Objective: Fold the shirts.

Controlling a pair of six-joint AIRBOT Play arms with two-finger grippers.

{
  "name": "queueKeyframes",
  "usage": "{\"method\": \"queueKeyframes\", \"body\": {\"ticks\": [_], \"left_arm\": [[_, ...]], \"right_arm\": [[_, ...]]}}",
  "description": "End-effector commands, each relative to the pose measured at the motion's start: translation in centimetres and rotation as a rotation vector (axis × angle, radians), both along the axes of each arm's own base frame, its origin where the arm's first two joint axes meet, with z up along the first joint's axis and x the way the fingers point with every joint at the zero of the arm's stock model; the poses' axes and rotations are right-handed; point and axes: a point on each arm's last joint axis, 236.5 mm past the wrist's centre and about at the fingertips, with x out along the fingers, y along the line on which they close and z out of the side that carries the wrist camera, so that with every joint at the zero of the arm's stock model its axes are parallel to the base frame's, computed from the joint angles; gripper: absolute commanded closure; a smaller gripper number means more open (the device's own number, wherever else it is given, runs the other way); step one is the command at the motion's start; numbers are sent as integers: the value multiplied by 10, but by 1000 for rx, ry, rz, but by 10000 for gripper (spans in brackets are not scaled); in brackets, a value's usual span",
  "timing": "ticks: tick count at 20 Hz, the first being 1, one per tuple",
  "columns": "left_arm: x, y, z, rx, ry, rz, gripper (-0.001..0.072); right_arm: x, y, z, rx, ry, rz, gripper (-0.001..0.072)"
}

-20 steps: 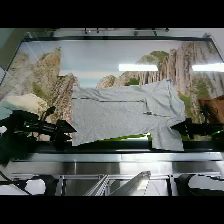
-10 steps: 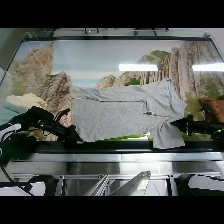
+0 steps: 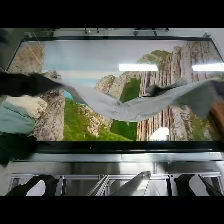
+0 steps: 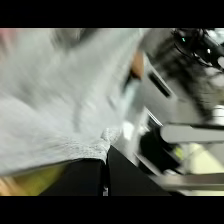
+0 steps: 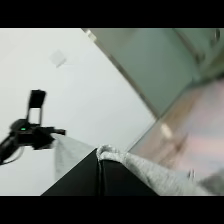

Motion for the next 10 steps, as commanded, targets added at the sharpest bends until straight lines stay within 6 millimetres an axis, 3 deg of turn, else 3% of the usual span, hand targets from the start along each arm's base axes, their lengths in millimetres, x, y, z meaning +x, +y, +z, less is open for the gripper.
{"method": "queueKeyframes", "body": {"ticks": [1, 3, 5, 7, 10], "left_arm": [[-73, 5, 142, 160, -609, 187, 685], [-74, 24, 174, 303, -750, 390, 685], [-63, 43, 184, 327, -739, 475, 685], [-47, 50, 173, 237, -633, 413, 685], [-9, 54, 116, 96, -361, 249, 685]], "right_arm": [[-76, 39, 143, -179, -496, -290, 701], [-98, 60, 195, -301, -659, -450, 701], [-95, 64, 224, -469, -714, -627, 701], [-78, 51, 226, -603, -668, -732, 701], [-39, 22, 193, -555, -509, -599, 701]]}}
